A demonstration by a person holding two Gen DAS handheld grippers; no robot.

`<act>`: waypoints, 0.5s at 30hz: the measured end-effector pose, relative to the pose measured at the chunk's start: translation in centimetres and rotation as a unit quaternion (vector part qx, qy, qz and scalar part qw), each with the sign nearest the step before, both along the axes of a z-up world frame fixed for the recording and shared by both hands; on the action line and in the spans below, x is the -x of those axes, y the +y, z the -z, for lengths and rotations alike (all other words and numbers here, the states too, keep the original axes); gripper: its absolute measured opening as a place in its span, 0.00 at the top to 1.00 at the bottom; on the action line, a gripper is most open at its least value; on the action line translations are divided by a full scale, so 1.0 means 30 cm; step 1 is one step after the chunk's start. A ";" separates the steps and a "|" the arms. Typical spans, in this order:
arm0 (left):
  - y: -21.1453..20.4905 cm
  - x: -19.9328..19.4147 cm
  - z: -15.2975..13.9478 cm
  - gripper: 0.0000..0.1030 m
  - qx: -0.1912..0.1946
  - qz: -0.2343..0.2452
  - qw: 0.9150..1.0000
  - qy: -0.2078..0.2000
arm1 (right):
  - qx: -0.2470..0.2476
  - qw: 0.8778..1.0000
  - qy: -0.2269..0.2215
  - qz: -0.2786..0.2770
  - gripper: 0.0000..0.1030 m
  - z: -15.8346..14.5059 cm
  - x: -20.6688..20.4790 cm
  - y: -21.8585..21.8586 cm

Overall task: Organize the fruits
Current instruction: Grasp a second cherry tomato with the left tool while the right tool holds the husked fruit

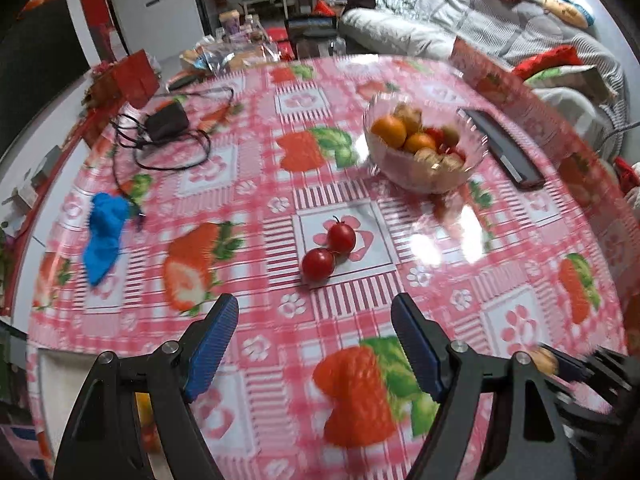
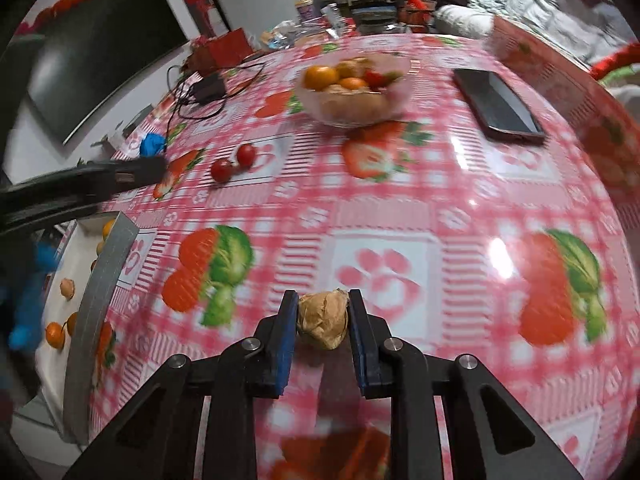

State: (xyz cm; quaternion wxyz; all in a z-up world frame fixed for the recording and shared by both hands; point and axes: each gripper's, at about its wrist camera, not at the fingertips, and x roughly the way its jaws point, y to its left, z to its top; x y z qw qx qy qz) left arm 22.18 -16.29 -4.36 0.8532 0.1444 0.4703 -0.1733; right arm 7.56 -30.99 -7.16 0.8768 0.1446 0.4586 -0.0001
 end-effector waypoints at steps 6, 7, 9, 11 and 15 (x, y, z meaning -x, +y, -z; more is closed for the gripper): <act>-0.012 -0.076 0.089 0.23 0.006 -0.027 1.000 0.011 | -0.014 1.000 0.002 0.015 0.75 0.014 0.067 -0.043; -0.017 -0.081 0.096 0.24 0.005 -0.027 1.000 0.008 | -0.013 1.000 0.001 0.015 0.75 0.015 0.075 -0.043; -0.031 -0.091 0.115 0.31 -0.008 -0.029 1.000 0.001 | -0.011 1.000 0.000 0.014 0.75 0.016 0.086 -0.043; -0.031 -0.099 0.114 0.41 0.005 -0.031 1.000 0.001 | -0.010 1.000 -0.002 0.014 0.75 0.016 0.085 -0.040; -0.046 -0.091 0.104 0.75 0.014 -0.016 1.000 0.008 | -0.012 1.000 -0.003 0.014 0.75 0.019 0.090 -0.042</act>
